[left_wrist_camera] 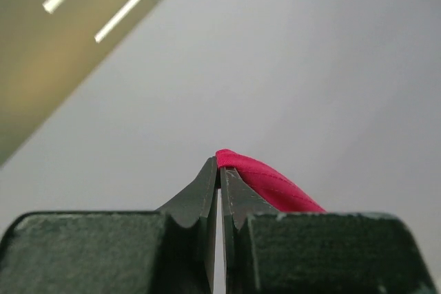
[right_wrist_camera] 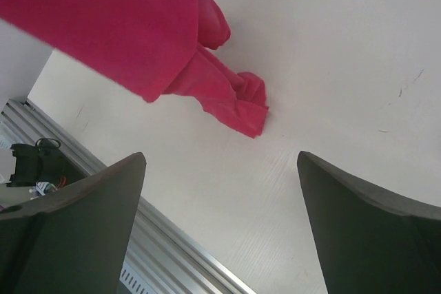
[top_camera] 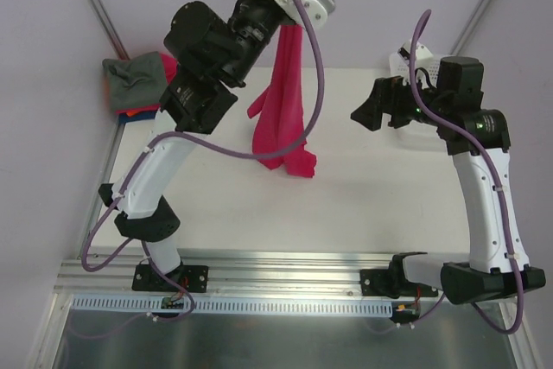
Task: Fold and stack the t-shirts
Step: Flatten out the tshirt
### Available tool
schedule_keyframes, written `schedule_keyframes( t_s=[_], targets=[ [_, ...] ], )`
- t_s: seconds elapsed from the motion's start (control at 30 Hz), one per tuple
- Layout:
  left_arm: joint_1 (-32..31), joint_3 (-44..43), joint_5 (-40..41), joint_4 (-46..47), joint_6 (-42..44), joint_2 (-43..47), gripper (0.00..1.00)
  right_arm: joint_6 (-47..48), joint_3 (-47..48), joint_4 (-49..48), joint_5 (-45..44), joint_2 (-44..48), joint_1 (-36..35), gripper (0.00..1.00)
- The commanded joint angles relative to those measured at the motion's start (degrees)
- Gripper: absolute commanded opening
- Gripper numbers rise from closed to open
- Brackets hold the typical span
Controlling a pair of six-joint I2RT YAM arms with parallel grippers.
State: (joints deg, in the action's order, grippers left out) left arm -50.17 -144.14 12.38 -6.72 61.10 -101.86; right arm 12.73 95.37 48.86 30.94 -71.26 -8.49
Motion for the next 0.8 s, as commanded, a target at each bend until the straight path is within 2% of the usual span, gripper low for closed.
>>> schedule_keyframes(
  t_s=[0.0, 0.13, 0.23, 0.33, 0.47, 0.57, 0.6, 0.67, 0.77],
  targets=[
    [-5.36, -2.02, -6.13, 13.83, 9.71, 0.62, 0.00, 0.81, -1.41, -1.40, 2.98, 1.74, -0.30, 0.97],
    [-11.25, -2.20, -8.51, 19.98, 14.48, -2.28, 0.00, 1.77, -3.87, -1.14, 1.58, 4.11, -0.21, 0.97],
    [-12.05, -3.95, -10.96, 23.24, 18.08, -5.52, 0.00, 2.30, -5.11, -0.79, 0.88, 6.48, -0.21, 0.97],
    [-10.83, -5.54, -8.36, 22.64, 22.04, -9.48, 0.00, 3.00, -6.34, -0.61, 0.44, 9.03, -0.21, 0.97],
    [-4.42, -0.20, -0.36, 19.03, 18.44, -10.02, 0.00, 2.83, -7.22, -0.34, -0.43, 11.67, 0.14, 0.97],
    [3.13, 5.16, 6.21, 11.74, 10.73, -11.34, 0.00, 2.12, -7.31, -0.43, 0.69, 13.08, 0.76, 0.97],
    [6.72, 6.57, 7.03, 10.16, 9.49, -11.69, 0.00, 1.77, -7.13, -0.43, 0.96, 13.25, 0.67, 0.97],
    [9.47, 13.30, 7.92, 7.00, 5.81, -11.17, 0.00, 1.24, -6.87, -0.61, 1.93, 13.17, 0.84, 0.97],
    [12.38, 22.37, 8.71, 3.49, 6.39, -9.41, 0.00, 0.89, -5.99, -0.35, 4.82, 12.03, 0.84, 0.97]
  ],
)
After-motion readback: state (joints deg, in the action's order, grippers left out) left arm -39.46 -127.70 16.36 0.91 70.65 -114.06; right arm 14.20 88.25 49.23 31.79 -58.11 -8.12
